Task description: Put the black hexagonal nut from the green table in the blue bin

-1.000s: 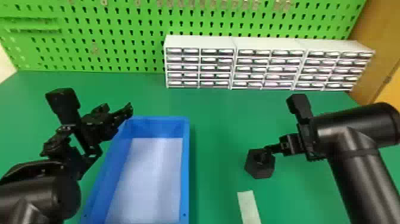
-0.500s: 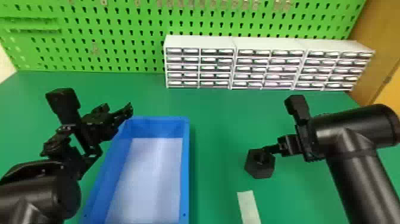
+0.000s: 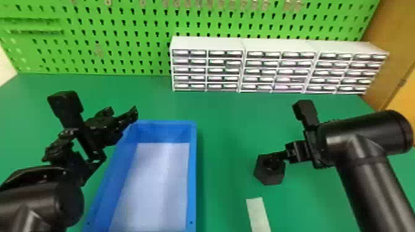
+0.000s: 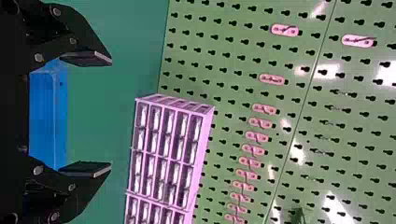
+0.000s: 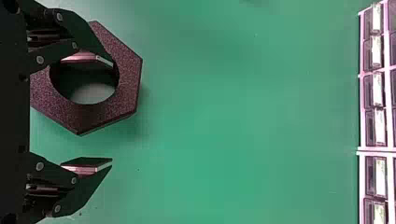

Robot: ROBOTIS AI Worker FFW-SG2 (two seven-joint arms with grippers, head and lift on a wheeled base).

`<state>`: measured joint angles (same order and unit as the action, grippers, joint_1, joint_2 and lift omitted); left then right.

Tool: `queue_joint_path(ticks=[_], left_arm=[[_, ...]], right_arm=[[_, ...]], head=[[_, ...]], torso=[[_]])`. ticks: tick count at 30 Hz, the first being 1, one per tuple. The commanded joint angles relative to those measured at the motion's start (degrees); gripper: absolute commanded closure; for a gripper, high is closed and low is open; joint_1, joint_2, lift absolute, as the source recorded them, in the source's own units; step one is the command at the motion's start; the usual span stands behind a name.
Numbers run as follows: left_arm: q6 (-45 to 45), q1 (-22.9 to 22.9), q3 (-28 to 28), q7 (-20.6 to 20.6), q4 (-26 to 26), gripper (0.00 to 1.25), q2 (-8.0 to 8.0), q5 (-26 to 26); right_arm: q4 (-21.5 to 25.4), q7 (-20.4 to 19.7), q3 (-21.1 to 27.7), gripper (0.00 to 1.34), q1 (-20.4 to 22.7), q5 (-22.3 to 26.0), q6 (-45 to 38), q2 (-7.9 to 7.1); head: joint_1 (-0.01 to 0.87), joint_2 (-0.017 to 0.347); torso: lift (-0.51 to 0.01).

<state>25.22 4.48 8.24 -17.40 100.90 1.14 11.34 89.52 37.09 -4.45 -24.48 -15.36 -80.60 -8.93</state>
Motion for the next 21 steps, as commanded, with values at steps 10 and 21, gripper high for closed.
queue_joint_path(ticks=[10,21], left_arm=[[0.0,0.0,0.0,0.0,0.0,0.45,0.00,0.2],[0.0,0.0,0.0,0.0,0.0,0.45,0.00,0.2]], right_arm=[[-0.9,0.0,0.3,0.52,0.3,0.0,0.7,0.14],[-1.5,0.0,0.5,0.52,0.6,0.0,1.2,0.14]], head=[[0.691,0.009],[0.691,0.009]], torso=[[-0.097],[-0.097]])
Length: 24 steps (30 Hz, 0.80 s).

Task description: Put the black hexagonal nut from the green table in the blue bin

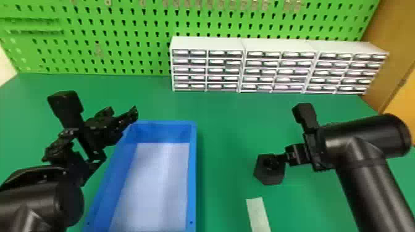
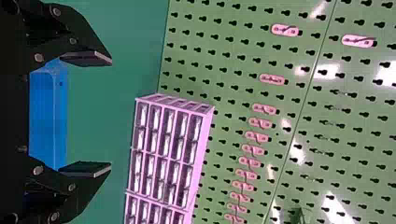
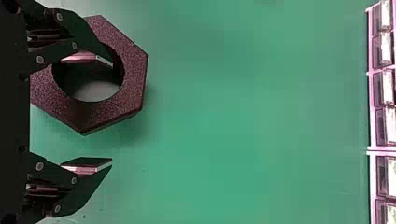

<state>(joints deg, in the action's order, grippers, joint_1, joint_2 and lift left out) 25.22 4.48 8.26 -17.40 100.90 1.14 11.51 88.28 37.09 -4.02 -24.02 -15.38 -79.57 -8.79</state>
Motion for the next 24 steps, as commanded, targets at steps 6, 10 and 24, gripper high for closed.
queue_joint_path(ticks=[6,10,24], left_arm=[[0.0,-0.1,0.0,0.0,0.0,0.45,0.00,0.0],[0.0,-0.1,0.0,0.0,0.0,0.45,0.00,0.0],[0.0,-0.2,0.1,0.0,0.0,0.45,0.00,0.0]], right_arm=[[-0.9,0.0,0.2,0.52,0.2,0.0,0.6,0.00],[-1.3,0.0,0.3,0.52,0.3,0.0,0.9,0.00],[-1.8,0.0,0.3,0.52,0.5,0.0,1.1,0.09]], head=[[0.691,0.009],[0.691,0.009],[0.691,0.009]], torso=[[-0.097],[-0.097],[-0.097]])
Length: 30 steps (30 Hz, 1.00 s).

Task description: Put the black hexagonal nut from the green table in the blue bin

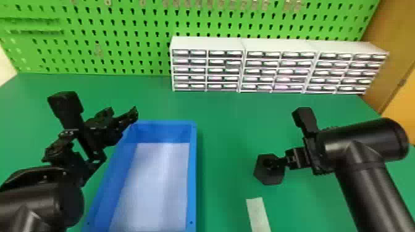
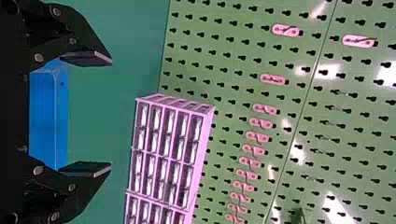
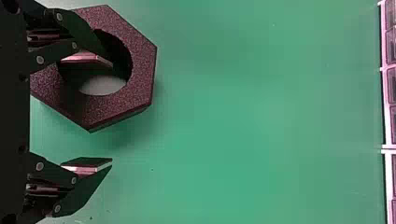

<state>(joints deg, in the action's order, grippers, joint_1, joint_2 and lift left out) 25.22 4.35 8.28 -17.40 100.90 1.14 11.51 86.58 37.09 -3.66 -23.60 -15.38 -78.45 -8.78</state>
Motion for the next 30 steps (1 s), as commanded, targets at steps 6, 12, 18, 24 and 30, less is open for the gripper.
queue_joint_path(ticks=[6,12,18,24,30], left_arm=[[0.0,-0.1,0.0,0.0,0.0,0.45,0.00,0.0],[0.0,-0.1,0.0,0.0,0.0,0.45,0.00,0.0],[0.0,-0.1,0.0,0.0,0.0,0.45,0.00,0.0],[0.0,-0.1,0.0,0.0,0.0,0.45,0.00,-0.1],[0.0,-0.1,0.0,0.0,0.0,0.45,0.00,0.0]], right_arm=[[-0.4,0.0,0.0,0.52,0.1,0.0,0.1,-0.01],[-0.6,0.0,0.0,0.52,0.2,0.0,0.1,0.08],[-0.7,0.0,0.0,0.52,0.3,0.0,0.2,0.08],[-0.7,0.0,-0.1,0.52,0.3,0.0,0.2,-0.01],[-0.7,0.0,-0.1,0.52,0.3,0.0,0.2,-0.01]], head=[[0.691,0.009],[0.691,0.009],[0.691,0.009],[0.691,0.009],[0.691,0.009]], torso=[[-0.097],[-0.097],[-0.097],[-0.097],[-0.097]])
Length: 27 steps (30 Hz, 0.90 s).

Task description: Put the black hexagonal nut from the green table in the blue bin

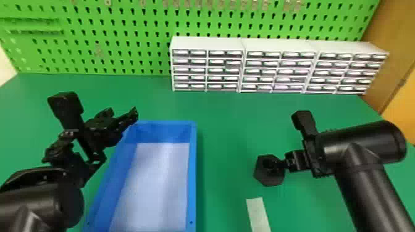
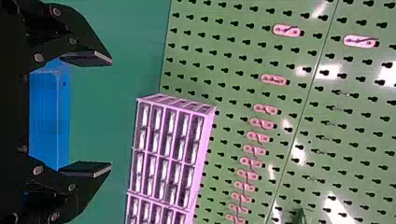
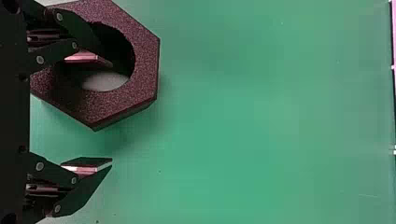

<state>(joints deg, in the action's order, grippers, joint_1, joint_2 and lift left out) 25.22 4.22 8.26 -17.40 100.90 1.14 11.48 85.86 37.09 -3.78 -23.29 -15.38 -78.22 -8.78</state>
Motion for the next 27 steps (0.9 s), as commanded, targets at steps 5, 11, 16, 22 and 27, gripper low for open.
queue_joint_path(ticks=[5,11,16,22,27], left_arm=[[0.0,0.0,0.0,0.0,0.0,0.45,0.00,-0.1],[0.0,0.0,-0.1,0.0,0.0,0.45,0.00,-0.1],[0.0,0.0,-0.1,0.0,0.0,0.45,0.00,-0.1],[0.0,0.0,-0.1,0.0,0.0,0.45,0.00,-0.1],[0.0,0.0,-0.1,0.0,0.0,0.45,0.00,0.0]], right_arm=[[0.0,0.0,0.0,0.53,0.0,0.1,0.0,-0.01],[-0.1,0.0,-0.1,0.59,0.0,0.1,0.0,-0.01],[-0.1,0.0,-0.3,0.68,0.0,0.1,0.0,-0.01],[-0.1,0.0,-0.4,0.82,0.0,0.1,0.0,-0.01],[-0.1,0.0,-0.5,0.89,0.0,0.1,0.0,-0.01]], head=[[0.691,0.009],[0.691,0.009],[0.691,0.009],[0.691,0.009],[0.691,0.009]], torso=[[-0.097],[-0.097],[-0.097],[-0.097],[-0.097]])
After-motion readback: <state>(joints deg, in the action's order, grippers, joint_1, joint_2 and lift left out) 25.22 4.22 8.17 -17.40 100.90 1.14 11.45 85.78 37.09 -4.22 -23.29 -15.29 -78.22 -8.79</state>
